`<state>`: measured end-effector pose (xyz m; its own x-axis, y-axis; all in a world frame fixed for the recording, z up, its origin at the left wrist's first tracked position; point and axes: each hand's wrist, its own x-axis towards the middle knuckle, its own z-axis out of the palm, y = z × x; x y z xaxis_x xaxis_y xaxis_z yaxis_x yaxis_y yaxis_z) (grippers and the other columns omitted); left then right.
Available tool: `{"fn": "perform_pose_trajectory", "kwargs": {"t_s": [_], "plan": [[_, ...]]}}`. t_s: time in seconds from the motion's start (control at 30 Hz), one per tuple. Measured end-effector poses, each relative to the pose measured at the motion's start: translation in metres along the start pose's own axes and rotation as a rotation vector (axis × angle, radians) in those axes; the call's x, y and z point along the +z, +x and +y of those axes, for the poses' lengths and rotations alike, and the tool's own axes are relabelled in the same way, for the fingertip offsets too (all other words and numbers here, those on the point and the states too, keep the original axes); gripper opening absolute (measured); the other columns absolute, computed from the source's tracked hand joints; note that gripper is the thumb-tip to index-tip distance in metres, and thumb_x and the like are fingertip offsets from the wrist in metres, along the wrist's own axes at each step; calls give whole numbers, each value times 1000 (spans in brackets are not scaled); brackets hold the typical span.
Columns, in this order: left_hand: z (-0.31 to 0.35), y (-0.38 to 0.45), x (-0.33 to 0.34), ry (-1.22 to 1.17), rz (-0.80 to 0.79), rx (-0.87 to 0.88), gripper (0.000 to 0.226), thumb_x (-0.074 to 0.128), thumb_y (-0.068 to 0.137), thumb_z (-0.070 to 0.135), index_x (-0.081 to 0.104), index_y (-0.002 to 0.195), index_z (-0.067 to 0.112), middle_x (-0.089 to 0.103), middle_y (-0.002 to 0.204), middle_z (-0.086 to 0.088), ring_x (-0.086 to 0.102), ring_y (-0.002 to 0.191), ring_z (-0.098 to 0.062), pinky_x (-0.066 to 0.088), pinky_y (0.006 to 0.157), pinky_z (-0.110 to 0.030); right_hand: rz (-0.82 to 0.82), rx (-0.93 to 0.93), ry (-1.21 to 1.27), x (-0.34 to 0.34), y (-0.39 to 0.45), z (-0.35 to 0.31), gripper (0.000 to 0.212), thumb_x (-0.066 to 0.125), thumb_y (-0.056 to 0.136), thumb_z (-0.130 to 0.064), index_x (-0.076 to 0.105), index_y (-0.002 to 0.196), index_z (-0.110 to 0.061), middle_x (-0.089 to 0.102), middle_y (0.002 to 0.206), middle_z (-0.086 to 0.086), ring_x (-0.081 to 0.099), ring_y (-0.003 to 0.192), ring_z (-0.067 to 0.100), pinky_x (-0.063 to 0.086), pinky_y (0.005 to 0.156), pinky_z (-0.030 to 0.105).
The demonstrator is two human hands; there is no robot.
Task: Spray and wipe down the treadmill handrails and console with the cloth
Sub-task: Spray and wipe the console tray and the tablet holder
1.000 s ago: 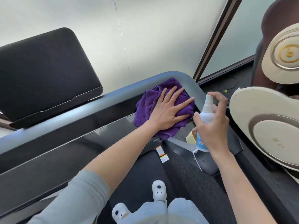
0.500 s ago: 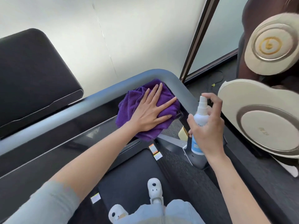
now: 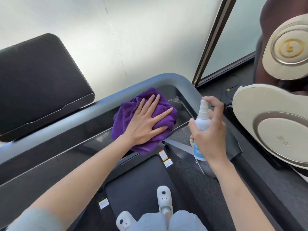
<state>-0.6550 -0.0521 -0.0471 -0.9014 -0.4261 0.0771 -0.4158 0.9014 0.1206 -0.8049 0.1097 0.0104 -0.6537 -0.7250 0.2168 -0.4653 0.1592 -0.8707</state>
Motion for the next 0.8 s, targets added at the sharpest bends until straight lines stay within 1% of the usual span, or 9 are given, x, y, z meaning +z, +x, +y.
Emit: {"fn": "perform_pose_trajectory", "kwargs": {"t_s": [0.1,0.2,0.33,0.43,0.5,0.6,0.67,0.8], "plan": [[20,47,3,57,-4,1,62,32,96,61,16,152,41,-1,163,-15,-6,150,-30,-6,120,-46,11,14,-3,-6,-1,3,58,64,87,-5,38,126,-39,56,78,10,61,56,36,53,57,46],[25,54,5,59,11,-15,62,37,96,60,18,152,41,0,163,-15,-4,150,-31,-7,120,-46,3,2,-25,-6,-1,1,61,66,86,1,38,126,-37,56,78,13,60,57,37,53,57,49],[15,27,4,6,24,50,58,41,97,55,25,151,39,9,163,-10,4,150,-29,-5,121,-44,-43,-37,-60,8,-4,-13,60,66,86,0,38,126,-35,57,79,14,60,56,35,53,61,49],[2,5,1,0,25,91,59,39,95,57,26,150,39,12,163,-8,7,150,-27,-6,121,-45,-52,-57,-59,21,-9,-26,59,67,86,-2,38,126,-35,57,78,17,60,56,36,54,61,48],[-10,-14,-2,-5,29,113,60,42,94,57,28,150,39,15,162,-7,10,150,-26,-5,121,-46,-62,-65,-59,30,-15,-36,60,67,87,-1,38,126,-35,58,79,18,61,58,37,54,61,49],[-30,-46,-7,-8,47,106,61,43,94,58,29,150,38,17,162,-5,12,150,-25,-3,121,-48,-81,-58,-63,44,-29,-48,59,67,87,-2,38,125,-37,58,85,14,61,62,40,55,60,54],[-42,-72,-10,-4,54,85,61,41,94,59,29,150,38,17,162,-4,11,150,-25,-3,121,-48,-90,-48,-90,54,-40,-55,59,66,87,-4,37,124,-39,59,84,10,62,62,39,55,58,55],[-68,-125,-16,10,61,47,62,37,94,61,28,151,38,16,162,-3,8,150,-23,-6,121,-46,-102,-65,-73,78,-65,-73,59,66,87,-1,37,127,-34,58,83,13,61,58,39,55,57,53]]}}
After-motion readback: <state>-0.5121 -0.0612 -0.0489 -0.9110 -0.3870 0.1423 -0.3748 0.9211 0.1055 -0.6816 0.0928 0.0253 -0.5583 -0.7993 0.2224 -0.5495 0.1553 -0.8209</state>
